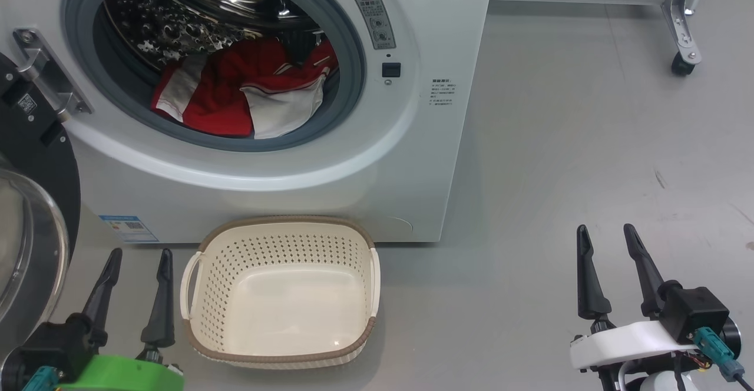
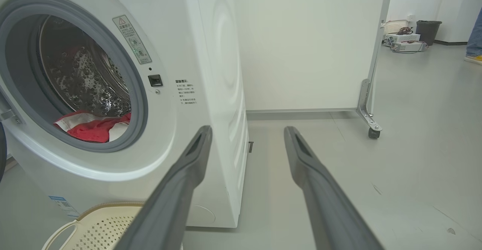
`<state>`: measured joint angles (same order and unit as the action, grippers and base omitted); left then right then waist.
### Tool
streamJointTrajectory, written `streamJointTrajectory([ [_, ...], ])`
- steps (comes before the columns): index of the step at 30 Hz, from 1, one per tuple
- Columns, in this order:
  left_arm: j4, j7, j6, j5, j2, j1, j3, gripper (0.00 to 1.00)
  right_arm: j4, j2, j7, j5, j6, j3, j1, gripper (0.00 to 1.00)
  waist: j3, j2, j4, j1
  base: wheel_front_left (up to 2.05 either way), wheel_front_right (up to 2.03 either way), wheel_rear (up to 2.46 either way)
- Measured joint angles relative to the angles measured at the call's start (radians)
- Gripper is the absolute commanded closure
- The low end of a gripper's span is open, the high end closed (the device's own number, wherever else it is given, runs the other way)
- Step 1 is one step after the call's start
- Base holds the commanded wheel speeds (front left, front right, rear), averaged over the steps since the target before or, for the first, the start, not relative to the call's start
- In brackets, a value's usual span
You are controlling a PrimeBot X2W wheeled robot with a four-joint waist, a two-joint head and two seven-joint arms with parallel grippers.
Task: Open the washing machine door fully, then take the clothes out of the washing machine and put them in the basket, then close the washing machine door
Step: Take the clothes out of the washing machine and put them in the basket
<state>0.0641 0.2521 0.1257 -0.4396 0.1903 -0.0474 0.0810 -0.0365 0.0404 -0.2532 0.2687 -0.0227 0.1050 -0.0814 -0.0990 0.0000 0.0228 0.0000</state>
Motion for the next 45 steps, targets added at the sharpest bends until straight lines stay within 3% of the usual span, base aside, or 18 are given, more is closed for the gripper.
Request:
streamJointTrajectory([
  [45, -0.015, 0.000, 0.000, 0.001, 0.022, 0.003, 0.017, 0.00, 0.007, 0.000, 0.000, 0.000, 0.016, 0.033, 0.002, 0.00, -0.064, 0.0000, -0.008, 0.0000, 0.14, -0.14, 0.00],
])
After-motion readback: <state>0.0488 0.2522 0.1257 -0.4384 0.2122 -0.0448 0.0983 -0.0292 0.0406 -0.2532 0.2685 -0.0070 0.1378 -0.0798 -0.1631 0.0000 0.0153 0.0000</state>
